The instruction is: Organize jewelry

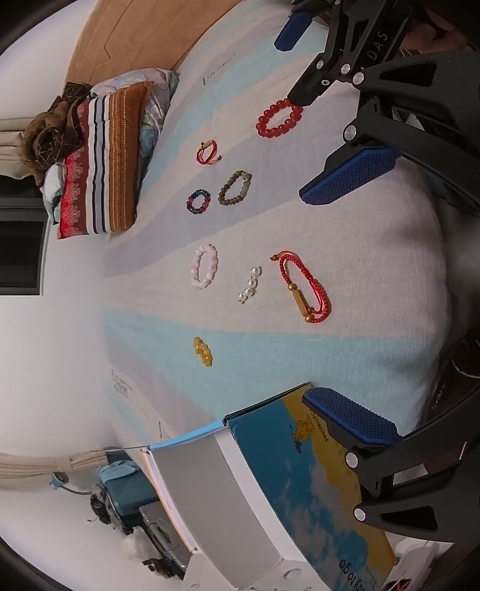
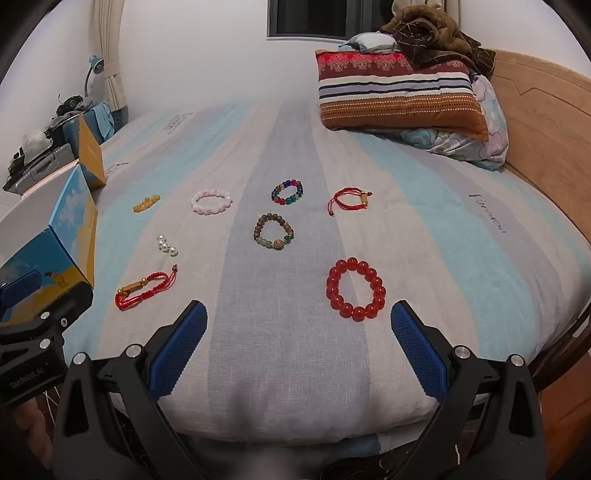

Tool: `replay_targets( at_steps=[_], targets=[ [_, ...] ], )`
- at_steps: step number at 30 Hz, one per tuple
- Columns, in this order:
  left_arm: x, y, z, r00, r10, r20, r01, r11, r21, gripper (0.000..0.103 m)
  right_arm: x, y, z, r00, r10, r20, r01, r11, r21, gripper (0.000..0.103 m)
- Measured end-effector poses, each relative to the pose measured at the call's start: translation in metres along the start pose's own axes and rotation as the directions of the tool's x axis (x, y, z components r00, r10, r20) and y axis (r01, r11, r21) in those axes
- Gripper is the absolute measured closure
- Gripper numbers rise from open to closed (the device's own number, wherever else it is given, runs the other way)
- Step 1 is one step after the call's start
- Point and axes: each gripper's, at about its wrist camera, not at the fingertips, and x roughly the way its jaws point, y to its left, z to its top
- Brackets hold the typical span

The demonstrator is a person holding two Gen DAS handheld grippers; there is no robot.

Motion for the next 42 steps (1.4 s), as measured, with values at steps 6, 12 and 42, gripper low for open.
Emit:
replay_targets(
  at_steps=[6,12,42],
  targets=[
    [0.0019,-0.0003,0.0017,1.000,-0.006,-0.002,0.006,1.000,-0.007,0.006,-0.0003,-0.0006,-0.0003,1.000,-0.001,0.001,0.001,1.000,0.000,0.007],
    [-0.0023,0.0013,0.0000,1.000,0.002,0.000,-0.002,1.000,-0.004,0.006,-0.0005,-0.0006,0.0002,1.000,0.000,0.002,0.000,1.000,0.001,0.007],
    [-0.0026,0.0021,0.0007,0.999,0.032,-0.014,-0.031,0.999,0.020,0.006,-0.0012,-0.0010,0.0008,1.000,-0.001,0.005,0.001,1.000,0.000,0.007]
  ],
)
